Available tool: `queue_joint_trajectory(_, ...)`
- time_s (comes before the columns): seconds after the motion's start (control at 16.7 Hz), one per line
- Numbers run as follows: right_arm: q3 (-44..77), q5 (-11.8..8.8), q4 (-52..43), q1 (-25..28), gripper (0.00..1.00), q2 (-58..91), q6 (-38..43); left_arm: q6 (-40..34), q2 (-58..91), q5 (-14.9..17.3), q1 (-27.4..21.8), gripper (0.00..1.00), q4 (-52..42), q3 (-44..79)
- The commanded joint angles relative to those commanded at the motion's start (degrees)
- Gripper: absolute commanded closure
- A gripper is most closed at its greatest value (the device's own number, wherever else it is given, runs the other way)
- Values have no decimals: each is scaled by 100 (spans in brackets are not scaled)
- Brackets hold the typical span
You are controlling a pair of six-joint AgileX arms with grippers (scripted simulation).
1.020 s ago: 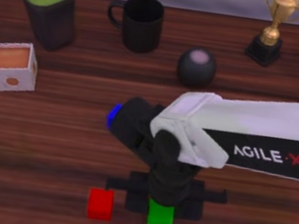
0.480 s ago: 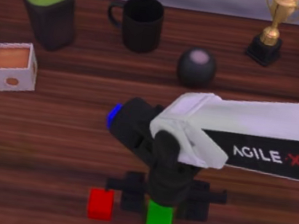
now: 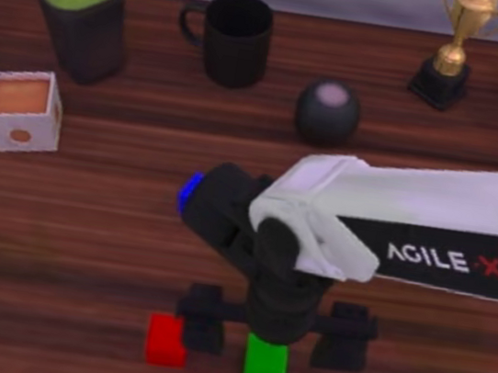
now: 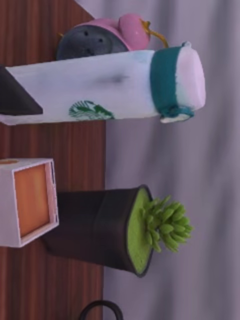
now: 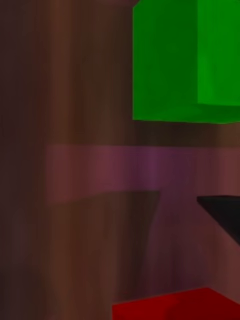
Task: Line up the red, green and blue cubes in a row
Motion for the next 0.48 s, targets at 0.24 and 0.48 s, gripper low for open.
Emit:
queue_joint_trajectory(0.24,17,0,-20,-5,0,-10,-1,0,0,0,0,0,0,0)
queue_joint_trajectory(0.48,419,0,-637,29,0,-219,7,0,0,0,0,0,0,0)
